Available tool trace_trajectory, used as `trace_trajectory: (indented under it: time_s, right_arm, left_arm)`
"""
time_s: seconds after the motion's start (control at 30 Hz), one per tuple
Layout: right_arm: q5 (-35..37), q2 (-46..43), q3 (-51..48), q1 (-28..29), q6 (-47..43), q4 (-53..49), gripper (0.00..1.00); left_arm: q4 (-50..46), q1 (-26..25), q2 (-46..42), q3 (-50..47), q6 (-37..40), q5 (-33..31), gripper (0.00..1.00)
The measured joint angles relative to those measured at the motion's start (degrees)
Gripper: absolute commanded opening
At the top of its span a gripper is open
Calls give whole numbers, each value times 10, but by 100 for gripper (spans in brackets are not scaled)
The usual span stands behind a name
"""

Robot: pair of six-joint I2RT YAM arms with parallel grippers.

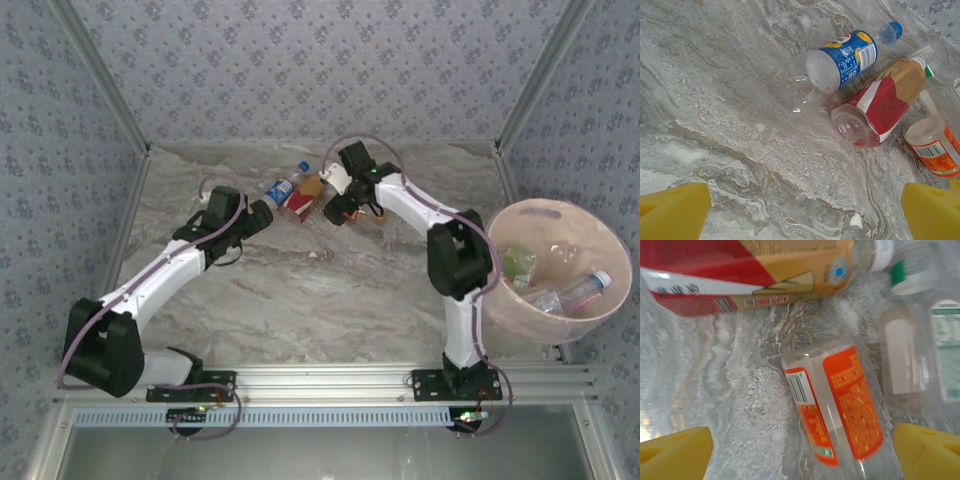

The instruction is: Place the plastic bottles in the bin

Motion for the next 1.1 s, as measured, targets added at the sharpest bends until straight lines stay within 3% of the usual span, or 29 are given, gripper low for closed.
trace_trajectory:
  time_s: [0.33,0.5,0.63,0.93,1.1]
  right_arm:
    - [55,132,114,1,-57,-65,91]
    - [61,157,138,2,-67,-77,81]
    - [64,169,153,3,-66,-85,76]
    - [69,172,159,6,-55,-85,53]
    - [66,123,91,7,-45,-63,51]
  left_arm:
    - [-9,16,-3,-4,-4,-6,98]
    - [-10,17,-3,-4,-4,-5,98]
    - [-9,17,3,-4,-4,-5,98]
    - [-10,17,10,-4,-4,-3,98]
    - [-8,18,10,-4,-4,2,98]
